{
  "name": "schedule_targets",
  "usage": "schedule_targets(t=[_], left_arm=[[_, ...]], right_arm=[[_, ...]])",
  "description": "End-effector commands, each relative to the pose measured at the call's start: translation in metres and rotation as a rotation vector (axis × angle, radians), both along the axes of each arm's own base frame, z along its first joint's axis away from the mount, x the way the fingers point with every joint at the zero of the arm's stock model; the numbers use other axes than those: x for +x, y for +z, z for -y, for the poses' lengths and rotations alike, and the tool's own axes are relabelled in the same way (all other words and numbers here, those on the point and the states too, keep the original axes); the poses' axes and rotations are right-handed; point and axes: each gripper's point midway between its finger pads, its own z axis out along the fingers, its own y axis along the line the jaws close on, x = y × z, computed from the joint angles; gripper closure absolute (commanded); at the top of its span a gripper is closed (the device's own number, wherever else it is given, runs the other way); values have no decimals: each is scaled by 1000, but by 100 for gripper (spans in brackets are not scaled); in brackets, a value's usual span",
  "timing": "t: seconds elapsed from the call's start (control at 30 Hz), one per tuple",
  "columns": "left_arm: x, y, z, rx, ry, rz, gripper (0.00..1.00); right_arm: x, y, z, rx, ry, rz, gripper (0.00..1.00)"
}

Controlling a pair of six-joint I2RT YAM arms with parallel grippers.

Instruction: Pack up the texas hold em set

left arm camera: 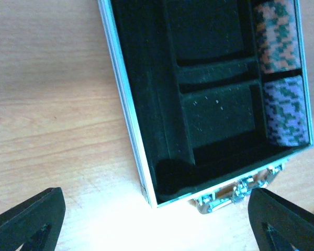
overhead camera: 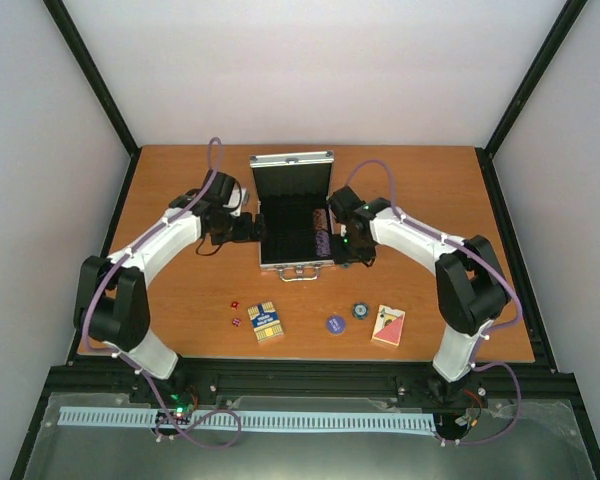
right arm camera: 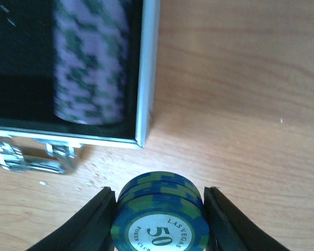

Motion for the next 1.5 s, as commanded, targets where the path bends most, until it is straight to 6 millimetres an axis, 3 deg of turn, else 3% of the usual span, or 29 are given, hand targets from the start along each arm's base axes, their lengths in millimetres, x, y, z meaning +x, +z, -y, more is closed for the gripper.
schedule_targets(t=[0.0, 0.33, 0.47, 0.63, 0.9, 1.13, 1.47], left_arm=[[-9, 23, 16, -105, -87, 79, 2], [-28, 66, 42, -304, -229, 267, 3], [-41, 77, 70, -347, -351, 318, 4], [-53, 75, 101, -359, -427, 346, 4], [-37, 73, 117, -350, -348, 413, 4], [-6, 72, 106, -323, -170, 486, 5], [17, 76, 111, -360, -89, 517, 8]], right_arm=[[19, 33, -17, 113, -51, 42, 95], [64, 69, -55, 385, -210, 44, 95], [75, 78, -73, 472, -254, 24, 96], [90, 88, -87, 533, -292, 23, 96], [95, 106, -103, 657, -354, -26, 97], [86, 118, -107, 717, -361, -67, 97], [71, 121, -108, 761, -376, -124, 97]])
